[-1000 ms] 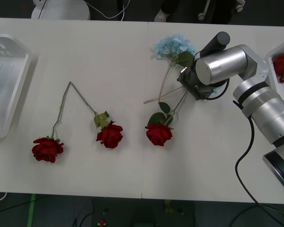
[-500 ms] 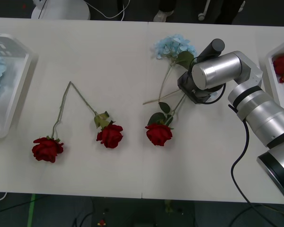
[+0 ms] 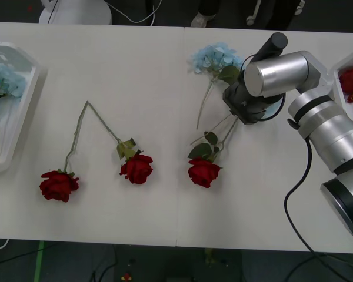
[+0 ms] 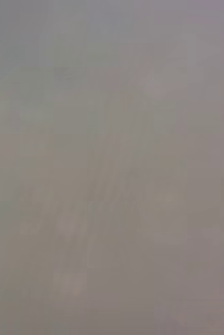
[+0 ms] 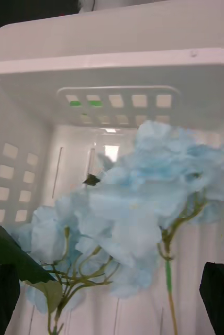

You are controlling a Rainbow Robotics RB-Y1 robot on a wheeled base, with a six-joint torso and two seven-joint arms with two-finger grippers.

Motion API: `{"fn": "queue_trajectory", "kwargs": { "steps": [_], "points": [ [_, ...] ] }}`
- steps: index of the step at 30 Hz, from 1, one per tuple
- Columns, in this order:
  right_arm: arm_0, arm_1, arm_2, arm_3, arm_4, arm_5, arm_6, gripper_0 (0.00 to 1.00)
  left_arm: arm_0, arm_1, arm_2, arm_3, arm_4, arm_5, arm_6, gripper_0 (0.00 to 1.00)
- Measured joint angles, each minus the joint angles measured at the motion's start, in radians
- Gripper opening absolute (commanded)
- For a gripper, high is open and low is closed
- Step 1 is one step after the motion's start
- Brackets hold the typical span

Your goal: Put the red flowers into the right box and the blue flowers into the left box

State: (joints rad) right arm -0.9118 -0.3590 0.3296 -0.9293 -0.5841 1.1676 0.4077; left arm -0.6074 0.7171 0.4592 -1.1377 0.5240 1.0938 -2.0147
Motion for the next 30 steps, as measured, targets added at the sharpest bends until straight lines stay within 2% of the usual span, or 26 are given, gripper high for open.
{"fn": "queue_trajectory", "kwargs": {
  "steps": [6,10,15,20,25,30],
  "points": [
    [-0.023,-0.081,-0.002,-0.05,-0.115,0.085,0.052,0.0,0.001,0.003,-0.007,-0.149,0.132,0.205,0.04,1.0],
    [-0.023,-0.165,-0.003,-0.125,-0.19,0.137,0.231,0.0,0.018,0.005,-0.063,-0.228,0.209,0.284,0.085,1.0],
    [-0.023,-0.244,-0.005,-0.229,-0.268,0.149,0.356,0.0,0.107,0.008,-0.178,-0.384,0.269,0.313,0.087,1.0],
    [-0.023,-0.272,-0.037,-0.337,-0.356,0.147,0.548,0.0,0.18,0.01,-0.247,-0.487,0.319,0.393,0.087,1.0],
    [-0.023,-0.272,-0.061,-0.427,-0.505,0.088,0.707,0.0,0.235,0.01,-0.267,-0.55,0.386,0.424,0.12,1.0],
    [-0.023,-0.268,-0.061,-0.464,-0.742,-0.046,0.95,0.0,0.287,0.009,-0.27,-0.608,0.426,0.418,0.421,1.0]
  ]
}}
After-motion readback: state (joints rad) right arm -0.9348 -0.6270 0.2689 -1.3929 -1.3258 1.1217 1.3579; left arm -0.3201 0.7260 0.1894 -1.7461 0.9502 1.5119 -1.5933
